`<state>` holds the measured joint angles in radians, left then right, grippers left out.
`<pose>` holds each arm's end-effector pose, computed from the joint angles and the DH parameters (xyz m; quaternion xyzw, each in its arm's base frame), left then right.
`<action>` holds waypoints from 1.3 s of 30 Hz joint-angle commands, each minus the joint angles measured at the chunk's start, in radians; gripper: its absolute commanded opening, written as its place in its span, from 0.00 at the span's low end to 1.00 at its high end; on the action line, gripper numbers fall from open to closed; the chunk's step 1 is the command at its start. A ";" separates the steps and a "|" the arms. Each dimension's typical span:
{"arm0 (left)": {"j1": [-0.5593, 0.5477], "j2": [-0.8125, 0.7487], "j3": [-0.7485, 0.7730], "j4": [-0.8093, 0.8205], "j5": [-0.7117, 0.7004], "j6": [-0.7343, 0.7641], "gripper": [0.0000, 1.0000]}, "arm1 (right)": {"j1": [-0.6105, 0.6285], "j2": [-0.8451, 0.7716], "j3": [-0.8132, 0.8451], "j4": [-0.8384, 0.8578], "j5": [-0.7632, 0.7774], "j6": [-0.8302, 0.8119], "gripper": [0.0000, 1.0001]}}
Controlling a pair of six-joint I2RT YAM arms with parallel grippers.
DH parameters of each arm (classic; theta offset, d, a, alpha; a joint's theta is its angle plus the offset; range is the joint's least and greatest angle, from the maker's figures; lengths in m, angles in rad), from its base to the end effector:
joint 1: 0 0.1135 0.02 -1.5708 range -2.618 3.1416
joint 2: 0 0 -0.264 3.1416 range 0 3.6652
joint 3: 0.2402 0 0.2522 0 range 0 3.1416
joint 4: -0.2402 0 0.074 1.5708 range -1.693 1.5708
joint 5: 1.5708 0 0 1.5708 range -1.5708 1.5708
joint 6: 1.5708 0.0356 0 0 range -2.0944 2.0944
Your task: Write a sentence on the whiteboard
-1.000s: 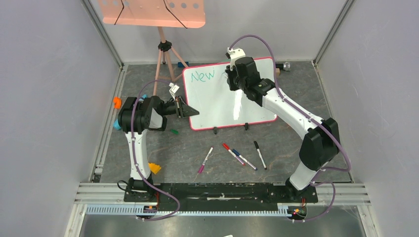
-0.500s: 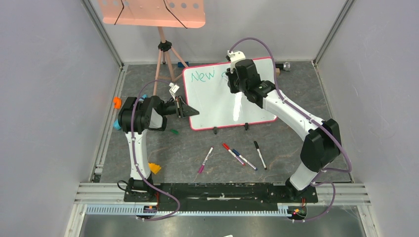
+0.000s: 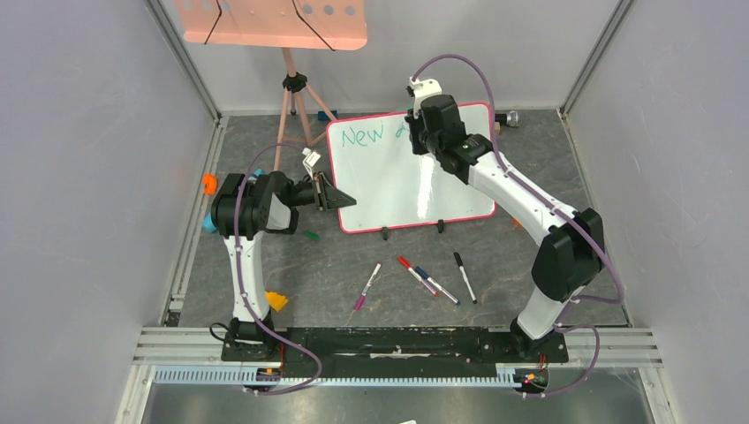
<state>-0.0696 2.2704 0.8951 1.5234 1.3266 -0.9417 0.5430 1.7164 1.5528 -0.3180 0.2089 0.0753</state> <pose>0.3748 -0.0608 0.0990 0.2055 0.6633 -0.6408 0.3275 0.3516 0.2036 0.3436 -0.1446 0.8400 0.0718 0.5180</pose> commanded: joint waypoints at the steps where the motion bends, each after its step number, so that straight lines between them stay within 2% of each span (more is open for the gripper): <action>1: 0.024 0.053 0.009 0.034 -0.104 0.057 0.02 | -0.016 0.036 0.050 -0.005 0.039 -0.013 0.00; 10: 0.025 0.054 0.010 0.034 -0.104 0.057 0.02 | -0.021 0.050 0.063 -0.019 0.027 -0.017 0.00; 31: 0.024 0.054 0.010 0.034 -0.102 0.055 0.02 | -0.022 -0.048 -0.105 0.001 -0.046 0.002 0.00; 39: 0.024 0.055 0.011 0.034 -0.102 0.055 0.02 | -0.021 -0.075 -0.138 -0.004 -0.019 0.000 0.00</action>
<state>-0.0696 2.2719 0.8970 1.5234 1.3258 -0.9527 0.5327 1.6615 1.4387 -0.2886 0.1516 0.0780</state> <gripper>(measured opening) 0.106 0.135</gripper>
